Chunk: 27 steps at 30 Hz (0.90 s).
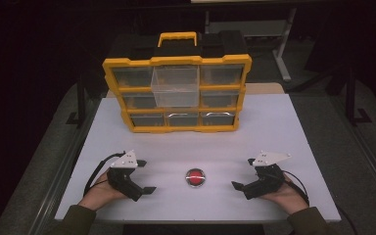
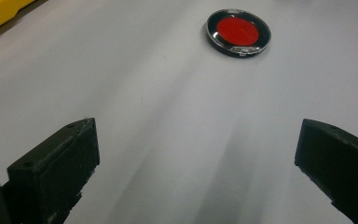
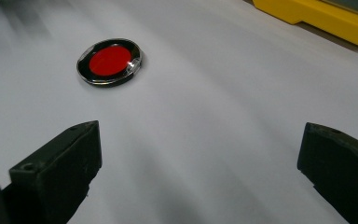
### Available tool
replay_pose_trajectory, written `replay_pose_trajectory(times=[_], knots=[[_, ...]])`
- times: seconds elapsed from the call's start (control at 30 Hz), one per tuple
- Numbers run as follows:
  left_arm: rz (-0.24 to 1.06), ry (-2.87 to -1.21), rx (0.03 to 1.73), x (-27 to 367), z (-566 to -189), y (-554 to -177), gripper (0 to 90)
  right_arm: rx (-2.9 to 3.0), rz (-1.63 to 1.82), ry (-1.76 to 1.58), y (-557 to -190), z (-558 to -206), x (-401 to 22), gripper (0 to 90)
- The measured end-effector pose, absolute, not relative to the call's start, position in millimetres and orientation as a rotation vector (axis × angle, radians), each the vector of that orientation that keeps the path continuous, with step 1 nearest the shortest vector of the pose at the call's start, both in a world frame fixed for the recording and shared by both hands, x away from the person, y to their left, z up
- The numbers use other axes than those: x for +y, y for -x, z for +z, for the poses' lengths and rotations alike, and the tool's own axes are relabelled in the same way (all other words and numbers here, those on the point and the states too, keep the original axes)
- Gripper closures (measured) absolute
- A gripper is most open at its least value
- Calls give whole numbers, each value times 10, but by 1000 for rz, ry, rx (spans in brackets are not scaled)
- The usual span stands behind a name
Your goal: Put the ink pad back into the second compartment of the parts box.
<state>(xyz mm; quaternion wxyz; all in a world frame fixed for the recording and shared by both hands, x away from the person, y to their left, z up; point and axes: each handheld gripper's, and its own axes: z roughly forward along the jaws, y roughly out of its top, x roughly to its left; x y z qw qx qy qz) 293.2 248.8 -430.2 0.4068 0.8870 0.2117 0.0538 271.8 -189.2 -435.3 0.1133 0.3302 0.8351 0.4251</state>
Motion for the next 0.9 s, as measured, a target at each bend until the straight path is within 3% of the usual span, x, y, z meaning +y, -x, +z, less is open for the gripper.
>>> replay_pose_trajectory(times=[0.9], knots=[[116,-2245,535,2470,-4323,-2955,0,2458,1311,-945,-2817,-4241,-1792,0]])
